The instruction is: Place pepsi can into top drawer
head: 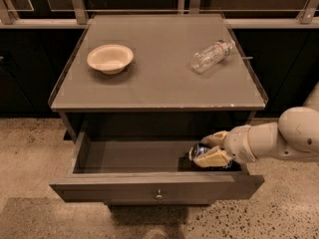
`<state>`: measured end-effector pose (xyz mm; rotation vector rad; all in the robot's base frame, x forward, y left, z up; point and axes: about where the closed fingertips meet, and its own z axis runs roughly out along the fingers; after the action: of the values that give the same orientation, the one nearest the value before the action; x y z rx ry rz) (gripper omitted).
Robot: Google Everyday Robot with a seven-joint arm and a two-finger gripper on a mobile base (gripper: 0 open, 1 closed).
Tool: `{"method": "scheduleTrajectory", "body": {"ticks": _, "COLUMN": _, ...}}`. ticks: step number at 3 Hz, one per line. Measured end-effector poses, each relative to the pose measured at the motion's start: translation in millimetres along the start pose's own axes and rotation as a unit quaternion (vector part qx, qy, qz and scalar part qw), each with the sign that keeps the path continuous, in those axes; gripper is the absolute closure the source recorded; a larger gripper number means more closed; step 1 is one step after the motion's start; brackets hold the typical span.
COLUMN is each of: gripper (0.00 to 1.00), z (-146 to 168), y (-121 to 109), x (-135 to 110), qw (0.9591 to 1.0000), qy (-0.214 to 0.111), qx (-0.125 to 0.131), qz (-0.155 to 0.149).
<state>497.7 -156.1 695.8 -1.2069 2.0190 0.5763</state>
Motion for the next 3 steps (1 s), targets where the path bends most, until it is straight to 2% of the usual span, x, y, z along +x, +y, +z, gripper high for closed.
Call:
{"method": "scheduleTrajectory", "body": {"ticks": 1, "gripper": 0.82, "z": 0.2, "y": 0.0, "x": 0.4, "qw": 1.0, "qy": 0.0, "qx": 0.0, "qz": 0.0}}
{"method": "scheduleTrajectory", "body": {"ticks": 3, "gripper": 0.36, "z": 0.2, "y": 0.1, "x": 0.4, "qw": 1.0, "qy": 0.0, "qx": 0.0, "qz": 0.0}}
